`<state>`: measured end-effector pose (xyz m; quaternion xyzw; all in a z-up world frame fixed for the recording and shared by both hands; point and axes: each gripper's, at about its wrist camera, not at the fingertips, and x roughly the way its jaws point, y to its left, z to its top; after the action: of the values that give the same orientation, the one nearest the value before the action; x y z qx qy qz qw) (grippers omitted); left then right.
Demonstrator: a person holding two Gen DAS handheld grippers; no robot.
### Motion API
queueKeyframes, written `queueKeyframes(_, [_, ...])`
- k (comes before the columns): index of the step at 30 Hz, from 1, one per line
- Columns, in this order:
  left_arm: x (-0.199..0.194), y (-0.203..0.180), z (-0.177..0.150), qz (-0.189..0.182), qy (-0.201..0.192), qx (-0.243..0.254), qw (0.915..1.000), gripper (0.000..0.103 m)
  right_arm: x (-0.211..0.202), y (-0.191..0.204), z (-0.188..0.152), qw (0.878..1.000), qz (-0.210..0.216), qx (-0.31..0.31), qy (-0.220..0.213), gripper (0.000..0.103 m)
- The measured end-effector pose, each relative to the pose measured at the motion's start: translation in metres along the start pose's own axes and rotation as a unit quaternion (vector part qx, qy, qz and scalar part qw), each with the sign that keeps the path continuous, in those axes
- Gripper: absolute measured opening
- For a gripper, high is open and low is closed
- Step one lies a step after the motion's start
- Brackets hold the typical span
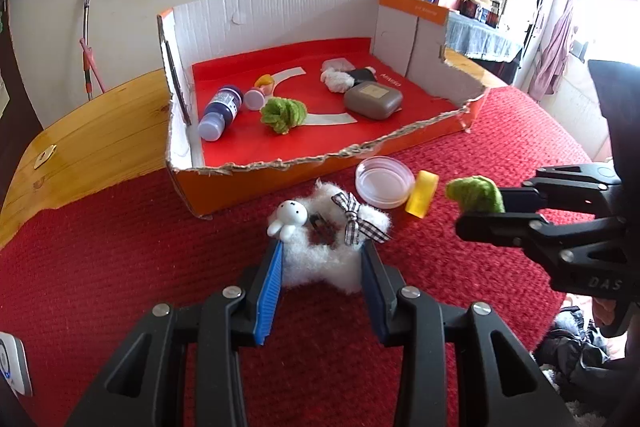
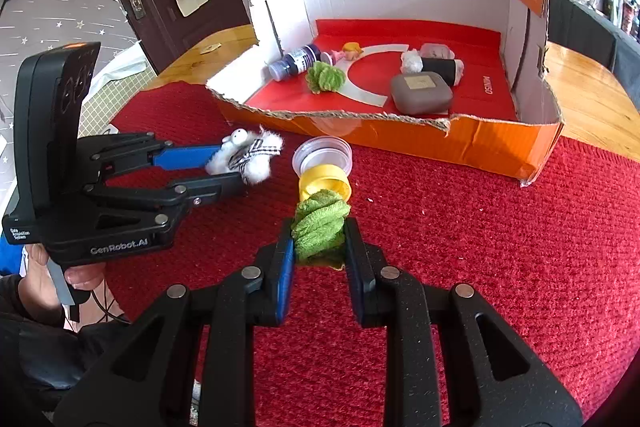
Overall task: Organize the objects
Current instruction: 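Carry the sheep plush and green toy with both tools over the cardboard box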
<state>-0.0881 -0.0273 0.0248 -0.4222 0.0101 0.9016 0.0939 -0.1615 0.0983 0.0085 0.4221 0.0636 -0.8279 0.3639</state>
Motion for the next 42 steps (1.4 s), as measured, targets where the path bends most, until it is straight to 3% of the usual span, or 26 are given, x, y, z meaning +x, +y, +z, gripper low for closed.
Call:
queueKeyframes(22, [-0.035, -0.015, 0.007, -0.015, -0.032, 0.017, 0.9992, 0.040, -0.012, 0.003, 0.008, 1.000, 0.007, -0.003, -0.016, 0.022])
queueKeyframes(42, [-0.032, -0.004, 0.054, -0.008, -0.046, 0.012, 0.9988, 0.040, -0.024, -0.003, 0.059, 0.999, 0.015, -0.018, -0.033, 0.022])
